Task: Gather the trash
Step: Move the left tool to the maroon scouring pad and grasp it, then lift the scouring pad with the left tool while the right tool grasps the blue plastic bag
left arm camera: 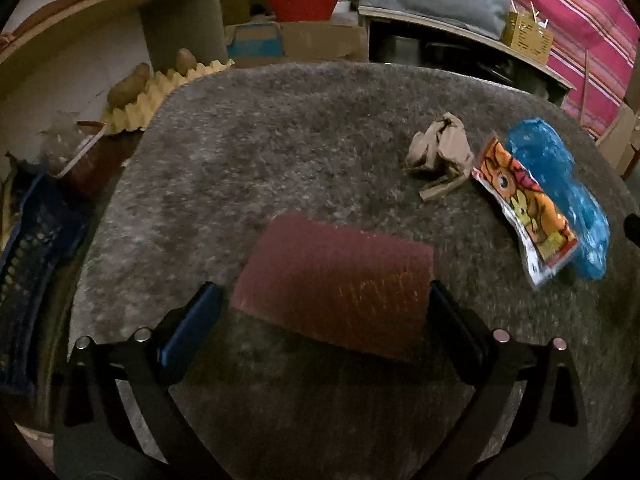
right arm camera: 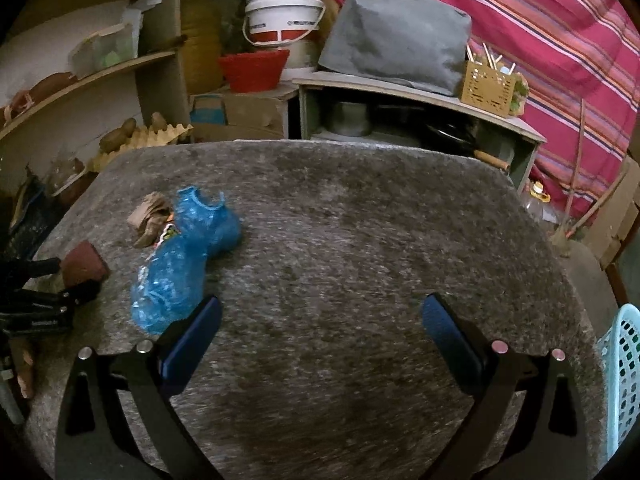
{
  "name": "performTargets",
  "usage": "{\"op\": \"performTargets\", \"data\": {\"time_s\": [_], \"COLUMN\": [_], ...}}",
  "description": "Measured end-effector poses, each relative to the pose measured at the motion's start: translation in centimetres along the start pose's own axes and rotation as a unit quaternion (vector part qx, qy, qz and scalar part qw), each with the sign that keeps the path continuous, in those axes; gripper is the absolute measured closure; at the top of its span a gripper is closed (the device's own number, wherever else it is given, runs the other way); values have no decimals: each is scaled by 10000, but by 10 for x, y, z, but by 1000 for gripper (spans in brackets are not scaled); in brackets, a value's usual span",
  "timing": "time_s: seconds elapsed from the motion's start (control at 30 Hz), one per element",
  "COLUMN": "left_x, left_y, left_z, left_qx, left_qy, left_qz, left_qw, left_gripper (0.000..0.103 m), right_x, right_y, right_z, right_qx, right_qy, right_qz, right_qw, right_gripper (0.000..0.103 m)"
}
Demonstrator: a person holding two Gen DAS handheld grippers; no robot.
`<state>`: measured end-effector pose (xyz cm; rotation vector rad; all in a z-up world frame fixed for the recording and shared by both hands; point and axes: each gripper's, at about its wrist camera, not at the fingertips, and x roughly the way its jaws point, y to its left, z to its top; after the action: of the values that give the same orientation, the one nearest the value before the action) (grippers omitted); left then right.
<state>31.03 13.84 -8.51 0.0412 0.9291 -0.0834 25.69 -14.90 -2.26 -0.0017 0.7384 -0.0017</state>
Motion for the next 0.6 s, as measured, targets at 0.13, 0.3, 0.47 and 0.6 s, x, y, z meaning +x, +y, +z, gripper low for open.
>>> {"op": "performTargets", "data": {"time_s": [0.13, 0.3, 0.47, 0.6], "left_x": [7, 6, -5, -29], "left_y": [-1, -6, -15, -15], "left_z": [6, 8, 5, 5], "left_qx": [-13, 146, 342, 319], "left_qy": [83, 26, -141, -455], "left_qz": [-78, -105, 115, 435], "left_qw": [9999, 9998, 9993, 9975], "left_gripper": [6, 16, 17, 17], "right_x": [5, 8, 5, -1], "right_y": [-4, 0, 8, 18], "right_z": [1, 3, 5, 8], "right_qx": [75, 78, 61, -12], "right_qy": [36, 12, -101, -233], "right_qz": [27, 55, 118, 184], "right_qw": [10000, 10000, 9999, 9996], "right_gripper": [5, 5, 5, 5]}}
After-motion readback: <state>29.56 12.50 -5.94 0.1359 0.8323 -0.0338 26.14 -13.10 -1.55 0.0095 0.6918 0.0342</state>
